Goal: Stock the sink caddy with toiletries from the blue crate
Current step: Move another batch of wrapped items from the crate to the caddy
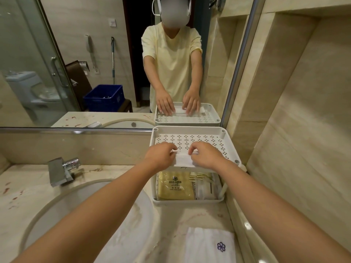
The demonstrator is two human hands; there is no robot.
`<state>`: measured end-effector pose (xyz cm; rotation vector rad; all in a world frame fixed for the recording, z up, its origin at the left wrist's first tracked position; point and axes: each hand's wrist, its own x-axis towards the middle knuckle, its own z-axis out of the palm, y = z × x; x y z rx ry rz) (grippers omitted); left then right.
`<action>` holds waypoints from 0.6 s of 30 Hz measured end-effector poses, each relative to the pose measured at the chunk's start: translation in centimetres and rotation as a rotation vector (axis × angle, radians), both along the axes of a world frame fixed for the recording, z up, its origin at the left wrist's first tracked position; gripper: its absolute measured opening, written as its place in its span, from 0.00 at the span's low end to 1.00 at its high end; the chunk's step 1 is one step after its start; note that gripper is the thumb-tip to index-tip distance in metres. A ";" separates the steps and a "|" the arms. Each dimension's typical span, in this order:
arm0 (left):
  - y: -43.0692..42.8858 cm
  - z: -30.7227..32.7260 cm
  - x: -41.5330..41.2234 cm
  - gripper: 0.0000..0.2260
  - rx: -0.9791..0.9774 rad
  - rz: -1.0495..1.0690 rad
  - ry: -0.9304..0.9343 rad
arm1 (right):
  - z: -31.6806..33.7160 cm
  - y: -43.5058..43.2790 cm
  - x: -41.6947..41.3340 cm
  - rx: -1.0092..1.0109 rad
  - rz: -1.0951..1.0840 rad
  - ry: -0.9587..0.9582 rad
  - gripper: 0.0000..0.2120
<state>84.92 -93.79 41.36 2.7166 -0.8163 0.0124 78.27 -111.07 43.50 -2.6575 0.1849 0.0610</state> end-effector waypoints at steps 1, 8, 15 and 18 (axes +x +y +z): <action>0.1 0.1 -0.1 0.15 -0.007 0.007 -0.015 | 0.1 0.1 -0.1 -0.025 0.010 -0.008 0.11; 2.7 1.8 -1.3 0.15 -0.091 0.066 -0.118 | 1.6 2.9 0.1 -0.149 0.100 -0.085 0.19; 10.4 2.7 -3.3 0.15 -0.106 0.239 -0.166 | 2.8 10.1 1.2 -0.172 0.241 -0.143 0.21; 14.4 2.4 -4.8 0.17 -0.065 0.331 -0.144 | 2.5 13.9 1.1 -0.175 0.307 -0.172 0.22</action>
